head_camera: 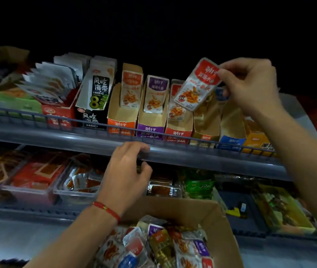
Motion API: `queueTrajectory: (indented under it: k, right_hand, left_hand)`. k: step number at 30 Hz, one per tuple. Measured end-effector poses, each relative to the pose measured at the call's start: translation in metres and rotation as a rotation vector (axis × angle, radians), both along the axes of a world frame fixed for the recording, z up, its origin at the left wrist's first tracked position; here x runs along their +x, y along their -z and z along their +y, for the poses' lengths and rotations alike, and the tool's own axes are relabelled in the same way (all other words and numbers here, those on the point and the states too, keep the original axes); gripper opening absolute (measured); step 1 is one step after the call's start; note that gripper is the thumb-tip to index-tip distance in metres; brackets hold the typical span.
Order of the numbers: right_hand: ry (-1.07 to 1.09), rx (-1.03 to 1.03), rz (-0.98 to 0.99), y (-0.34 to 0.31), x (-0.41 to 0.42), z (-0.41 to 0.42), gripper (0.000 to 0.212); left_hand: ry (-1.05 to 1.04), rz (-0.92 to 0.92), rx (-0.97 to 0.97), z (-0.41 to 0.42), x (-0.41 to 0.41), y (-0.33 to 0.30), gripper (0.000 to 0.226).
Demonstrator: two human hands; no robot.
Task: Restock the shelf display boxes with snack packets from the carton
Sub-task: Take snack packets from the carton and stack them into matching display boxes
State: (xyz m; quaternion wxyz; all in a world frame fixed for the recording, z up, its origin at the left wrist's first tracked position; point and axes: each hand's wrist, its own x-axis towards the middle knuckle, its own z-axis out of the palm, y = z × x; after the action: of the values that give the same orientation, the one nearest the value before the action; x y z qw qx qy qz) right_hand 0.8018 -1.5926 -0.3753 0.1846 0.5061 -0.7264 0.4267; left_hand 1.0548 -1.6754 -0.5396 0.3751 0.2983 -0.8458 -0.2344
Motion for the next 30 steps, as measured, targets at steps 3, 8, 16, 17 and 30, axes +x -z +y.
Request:
queueTrajectory:
  k: [3, 8, 16, 17, 30]
  right_hand:
    - [0.032, 0.094, 0.084, 0.003, -0.006, -0.025, 0.027]
    - [0.078, 0.202, 0.18, 0.025, -0.01, -0.054, 0.024]
    - [0.121, 0.296, 0.164, 0.057, -0.012, -0.074, 0.026]
    - [0.138, 0.301, 0.173, 0.058, -0.013, -0.075, 0.026]
    - [0.215, 0.337, 0.283, 0.061, -0.03, -0.101, 0.036]
  left_hand:
    - [-0.002, -0.002, 0.017, -0.001, 0.002, -0.001, 0.033]
    - [-0.008, 0.007, 0.022, -0.005, 0.006, -0.004, 0.034]
    - [-0.008, 0.018, 0.088, -0.006, 0.008, -0.009, 0.039]
    - [-0.006, 0.014, 0.094, -0.006, 0.007, -0.01, 0.039]
    - [0.017, 0.059, 0.142, -0.008, 0.005, -0.012, 0.049]
